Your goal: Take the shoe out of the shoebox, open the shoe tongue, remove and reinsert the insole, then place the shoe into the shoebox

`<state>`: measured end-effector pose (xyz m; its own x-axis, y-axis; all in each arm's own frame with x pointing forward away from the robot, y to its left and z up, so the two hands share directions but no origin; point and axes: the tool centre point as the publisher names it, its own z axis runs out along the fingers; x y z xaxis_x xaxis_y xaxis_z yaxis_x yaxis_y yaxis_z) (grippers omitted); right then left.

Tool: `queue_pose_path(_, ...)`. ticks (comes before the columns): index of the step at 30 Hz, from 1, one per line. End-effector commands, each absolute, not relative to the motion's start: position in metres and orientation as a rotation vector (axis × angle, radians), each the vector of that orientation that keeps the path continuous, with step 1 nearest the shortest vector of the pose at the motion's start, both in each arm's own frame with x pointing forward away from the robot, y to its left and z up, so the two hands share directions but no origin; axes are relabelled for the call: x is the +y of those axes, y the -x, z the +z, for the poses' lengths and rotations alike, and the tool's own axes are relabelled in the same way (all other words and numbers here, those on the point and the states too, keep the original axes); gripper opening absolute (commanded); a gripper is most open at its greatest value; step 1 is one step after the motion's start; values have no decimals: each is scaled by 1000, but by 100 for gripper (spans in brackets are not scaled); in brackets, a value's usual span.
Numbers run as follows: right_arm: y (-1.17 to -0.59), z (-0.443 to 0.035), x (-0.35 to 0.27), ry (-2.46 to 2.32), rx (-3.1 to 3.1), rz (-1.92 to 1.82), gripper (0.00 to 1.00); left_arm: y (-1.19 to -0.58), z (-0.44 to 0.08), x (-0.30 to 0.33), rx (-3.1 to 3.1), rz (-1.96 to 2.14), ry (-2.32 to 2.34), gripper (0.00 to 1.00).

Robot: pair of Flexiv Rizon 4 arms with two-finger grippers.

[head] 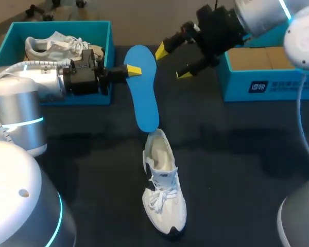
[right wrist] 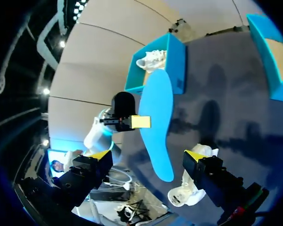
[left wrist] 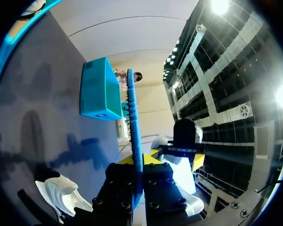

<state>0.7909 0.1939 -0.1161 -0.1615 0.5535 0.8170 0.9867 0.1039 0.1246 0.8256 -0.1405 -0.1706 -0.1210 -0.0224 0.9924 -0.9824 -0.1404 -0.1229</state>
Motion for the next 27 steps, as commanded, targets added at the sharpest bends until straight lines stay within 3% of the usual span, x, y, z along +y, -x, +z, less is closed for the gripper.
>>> queue_pose_path(1,-791,-120,195,1252,-1536,-1131,100,-825,-171,-141,-1239,1401,-1265,0)
queue_pose_path(27,-781,-139,201,1205,-1416,-1171,100,-830,-165,-131,-1277,1603,-1085,0)
